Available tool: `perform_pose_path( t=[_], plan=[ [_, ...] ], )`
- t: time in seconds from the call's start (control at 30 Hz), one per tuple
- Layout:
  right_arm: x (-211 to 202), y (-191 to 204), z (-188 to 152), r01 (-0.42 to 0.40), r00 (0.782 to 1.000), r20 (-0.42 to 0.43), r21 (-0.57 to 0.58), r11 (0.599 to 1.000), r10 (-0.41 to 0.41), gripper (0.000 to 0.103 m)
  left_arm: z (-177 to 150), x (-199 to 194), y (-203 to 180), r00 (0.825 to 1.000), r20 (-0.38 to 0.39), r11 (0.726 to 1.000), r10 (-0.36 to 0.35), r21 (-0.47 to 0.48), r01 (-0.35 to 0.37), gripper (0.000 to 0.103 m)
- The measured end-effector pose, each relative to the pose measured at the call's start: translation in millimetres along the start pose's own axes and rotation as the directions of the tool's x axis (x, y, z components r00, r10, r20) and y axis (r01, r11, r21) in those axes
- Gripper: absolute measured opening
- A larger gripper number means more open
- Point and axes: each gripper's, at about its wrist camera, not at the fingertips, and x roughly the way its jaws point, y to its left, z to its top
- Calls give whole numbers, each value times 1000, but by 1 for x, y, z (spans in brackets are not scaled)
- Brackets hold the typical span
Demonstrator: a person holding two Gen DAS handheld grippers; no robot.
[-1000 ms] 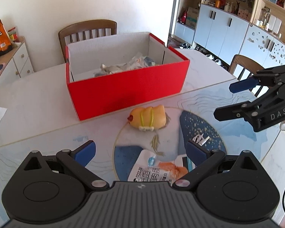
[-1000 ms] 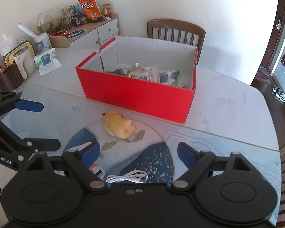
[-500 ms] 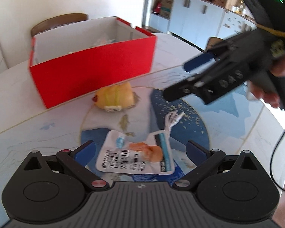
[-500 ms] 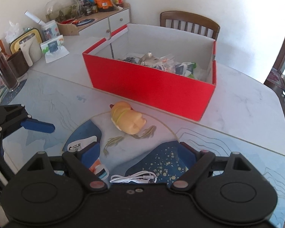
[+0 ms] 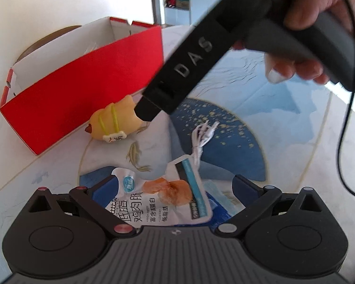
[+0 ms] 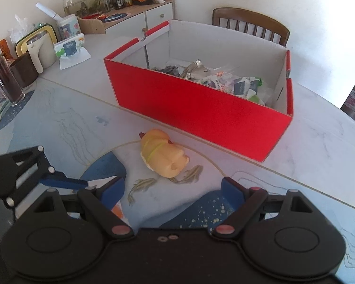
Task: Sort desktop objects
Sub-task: 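Move the right tool down onto the yellow bun while the left tool approaches the chicken pouch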
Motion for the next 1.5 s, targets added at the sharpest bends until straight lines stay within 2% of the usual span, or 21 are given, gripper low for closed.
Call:
perform_pose_path(
  t=[0.17,0.47,0.77,1.0,1.5],
  plan=[
    [10,-2,6,-10,1000,-16,-14,1000,9,88,0,20,9,996,-45,997,74,-22,-75,103],
    [27,-2,20,-35,999,-32,-44,998,34,88,-9,28,60,989,-90,981,116,-146,-128,103],
    [53,9,36,-73,996,-66,-103,992,66,88,-14,26,89,996,-62,984,69,-162,-78,103],
    [68,14,45,-92,993,-90,-139,986,80,88,-15,32,93,998,-43,993,51,-102,-55,103],
    [75,13,39,-87,992,-108,-150,985,71,85,-20,29,98,1000,-9,984,16,-175,-17,100]
  ],
)
